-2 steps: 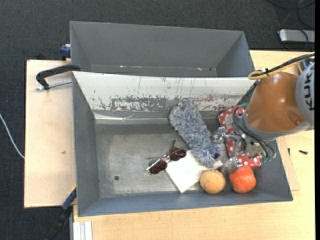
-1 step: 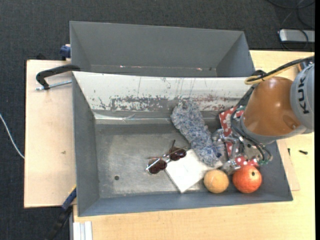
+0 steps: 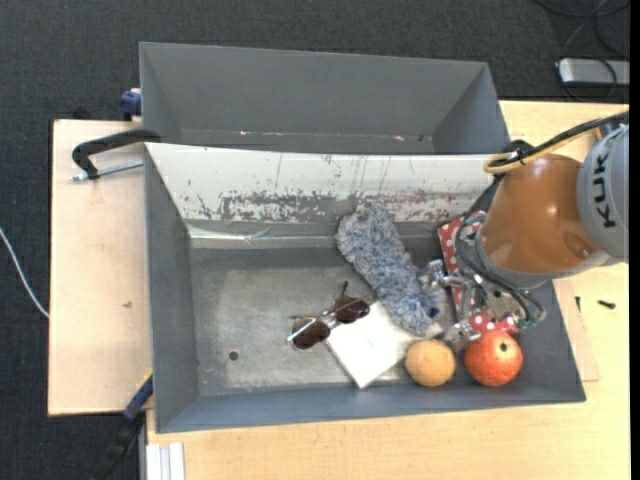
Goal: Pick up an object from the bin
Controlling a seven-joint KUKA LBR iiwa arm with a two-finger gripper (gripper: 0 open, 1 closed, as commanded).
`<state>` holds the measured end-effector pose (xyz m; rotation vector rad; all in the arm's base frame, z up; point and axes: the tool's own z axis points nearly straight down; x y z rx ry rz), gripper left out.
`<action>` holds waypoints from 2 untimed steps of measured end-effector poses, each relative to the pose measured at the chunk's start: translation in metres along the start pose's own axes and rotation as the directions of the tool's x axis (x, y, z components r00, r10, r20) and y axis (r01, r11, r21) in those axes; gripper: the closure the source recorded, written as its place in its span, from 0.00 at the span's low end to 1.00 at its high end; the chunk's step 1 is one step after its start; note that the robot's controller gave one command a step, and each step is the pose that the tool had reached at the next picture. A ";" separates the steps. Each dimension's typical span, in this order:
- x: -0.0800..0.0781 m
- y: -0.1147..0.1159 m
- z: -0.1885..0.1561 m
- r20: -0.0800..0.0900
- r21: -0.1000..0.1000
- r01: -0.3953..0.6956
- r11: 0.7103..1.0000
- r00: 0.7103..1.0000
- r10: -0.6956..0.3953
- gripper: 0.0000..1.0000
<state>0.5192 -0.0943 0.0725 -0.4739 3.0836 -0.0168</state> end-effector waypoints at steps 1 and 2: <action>-0.017 -0.007 -0.003 -0.005 -0.007 0.315 0.949 0.949 -0.315 0.00; -0.064 0.005 -0.011 -0.007 -0.015 0.502 0.865 0.865 -0.502 0.00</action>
Offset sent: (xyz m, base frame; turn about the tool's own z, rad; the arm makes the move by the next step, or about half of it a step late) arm 0.0582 0.0283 0.0116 -0.5312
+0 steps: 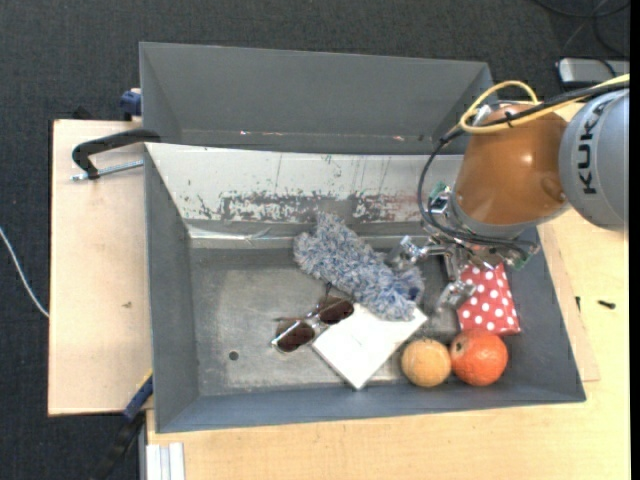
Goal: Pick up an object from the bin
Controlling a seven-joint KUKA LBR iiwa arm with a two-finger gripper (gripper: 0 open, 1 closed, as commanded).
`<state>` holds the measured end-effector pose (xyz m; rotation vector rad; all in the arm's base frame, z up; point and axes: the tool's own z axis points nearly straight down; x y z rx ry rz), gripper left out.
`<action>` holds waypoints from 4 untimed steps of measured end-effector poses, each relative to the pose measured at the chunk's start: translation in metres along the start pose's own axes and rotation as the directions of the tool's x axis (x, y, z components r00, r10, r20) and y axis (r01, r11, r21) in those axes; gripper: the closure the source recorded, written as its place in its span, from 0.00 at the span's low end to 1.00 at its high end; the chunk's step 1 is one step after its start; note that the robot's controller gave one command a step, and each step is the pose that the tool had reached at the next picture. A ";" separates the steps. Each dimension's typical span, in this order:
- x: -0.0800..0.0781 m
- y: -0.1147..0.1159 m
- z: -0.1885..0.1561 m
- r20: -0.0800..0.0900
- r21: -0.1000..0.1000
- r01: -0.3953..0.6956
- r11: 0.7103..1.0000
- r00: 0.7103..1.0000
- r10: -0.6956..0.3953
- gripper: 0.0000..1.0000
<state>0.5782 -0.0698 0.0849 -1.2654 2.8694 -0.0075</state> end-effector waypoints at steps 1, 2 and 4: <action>-0.005 -0.001 0.001 0.004 -0.003 0.038 0.999 0.999 -0.038 0.00; -0.005 -0.012 0.011 0.007 0.003 0.415 0.910 0.910 -0.415 1.00; -0.003 -0.016 -0.010 0.004 -0.004 0.415 0.910 0.910 -0.415 1.00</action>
Offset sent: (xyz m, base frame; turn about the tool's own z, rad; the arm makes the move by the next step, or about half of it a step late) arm 0.0088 -0.0059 -0.0149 -0.4314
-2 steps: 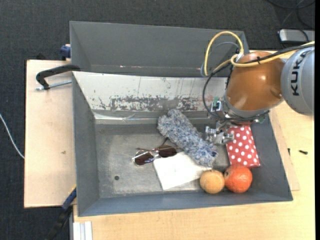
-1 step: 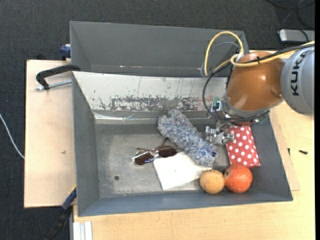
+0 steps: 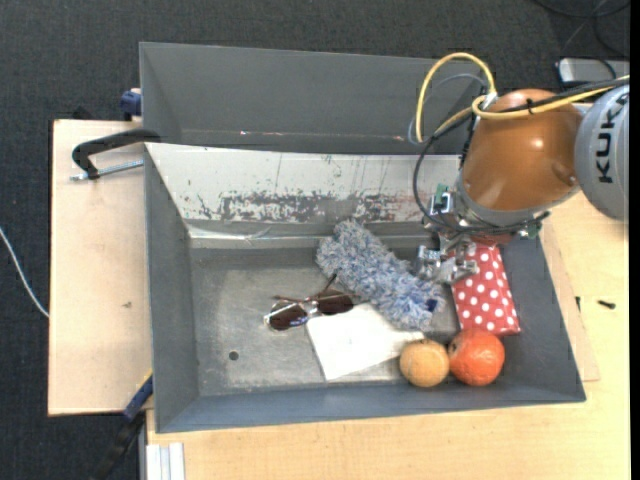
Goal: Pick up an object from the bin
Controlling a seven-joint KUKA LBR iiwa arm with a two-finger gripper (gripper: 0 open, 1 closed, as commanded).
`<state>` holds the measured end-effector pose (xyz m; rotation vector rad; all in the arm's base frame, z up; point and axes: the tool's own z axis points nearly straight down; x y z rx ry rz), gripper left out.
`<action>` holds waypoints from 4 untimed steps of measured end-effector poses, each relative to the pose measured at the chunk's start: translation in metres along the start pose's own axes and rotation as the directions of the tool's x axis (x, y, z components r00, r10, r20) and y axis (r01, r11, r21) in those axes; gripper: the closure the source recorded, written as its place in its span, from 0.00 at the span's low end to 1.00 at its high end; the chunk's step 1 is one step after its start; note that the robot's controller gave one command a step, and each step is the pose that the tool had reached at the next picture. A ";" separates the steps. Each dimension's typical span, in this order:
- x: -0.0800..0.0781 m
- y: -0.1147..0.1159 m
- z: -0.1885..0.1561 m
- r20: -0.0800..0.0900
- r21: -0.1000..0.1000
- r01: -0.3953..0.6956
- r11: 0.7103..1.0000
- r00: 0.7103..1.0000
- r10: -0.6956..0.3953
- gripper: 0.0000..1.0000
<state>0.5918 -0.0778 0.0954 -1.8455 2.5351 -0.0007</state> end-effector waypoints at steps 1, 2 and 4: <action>-0.003 -0.002 -0.012 0.000 0.003 -0.003 1.000 1.000 0.003 1.00; -0.016 0.017 -0.006 -0.002 -0.003 0.001 1.000 1.000 -0.001 1.00; -0.016 0.025 -0.004 -0.002 -0.002 0.006 1.000 1.000 -0.006 1.00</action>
Offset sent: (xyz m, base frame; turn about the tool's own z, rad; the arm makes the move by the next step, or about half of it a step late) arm -0.0150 0.0228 0.0040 -0.0045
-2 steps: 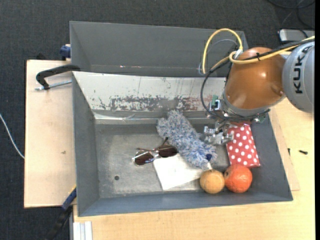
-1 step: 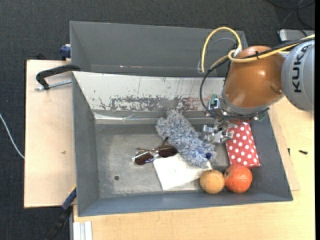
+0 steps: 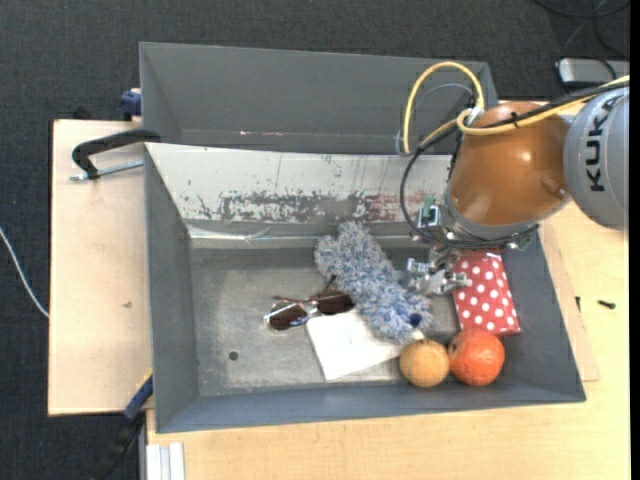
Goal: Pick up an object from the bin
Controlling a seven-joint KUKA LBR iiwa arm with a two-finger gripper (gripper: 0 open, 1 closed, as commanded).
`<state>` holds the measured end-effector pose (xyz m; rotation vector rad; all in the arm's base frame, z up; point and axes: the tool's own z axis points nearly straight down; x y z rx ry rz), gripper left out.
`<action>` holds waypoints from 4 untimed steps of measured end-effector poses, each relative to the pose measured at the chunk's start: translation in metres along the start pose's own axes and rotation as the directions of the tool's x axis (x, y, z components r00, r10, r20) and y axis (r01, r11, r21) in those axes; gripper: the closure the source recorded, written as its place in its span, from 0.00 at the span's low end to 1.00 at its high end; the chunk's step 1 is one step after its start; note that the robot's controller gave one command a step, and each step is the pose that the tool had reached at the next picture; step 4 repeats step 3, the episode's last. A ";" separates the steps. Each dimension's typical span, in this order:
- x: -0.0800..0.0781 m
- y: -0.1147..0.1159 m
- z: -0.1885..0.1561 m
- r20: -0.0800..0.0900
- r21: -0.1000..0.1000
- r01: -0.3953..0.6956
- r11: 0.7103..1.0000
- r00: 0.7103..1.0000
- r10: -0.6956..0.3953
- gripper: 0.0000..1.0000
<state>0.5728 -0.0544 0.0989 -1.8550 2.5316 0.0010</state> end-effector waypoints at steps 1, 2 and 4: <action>0.002 0.006 0.009 0.000 0.000 0.050 0.999 0.999 -0.050 1.00; -0.018 -0.005 0.002 0.000 0.000 0.002 1.000 1.000 -0.002 1.00; -0.023 0.002 -0.003 0.000 0.001 0.064 0.998 0.998 -0.064 1.00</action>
Offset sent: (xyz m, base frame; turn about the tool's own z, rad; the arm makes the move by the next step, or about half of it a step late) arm 0.0137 0.0204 0.0005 0.0011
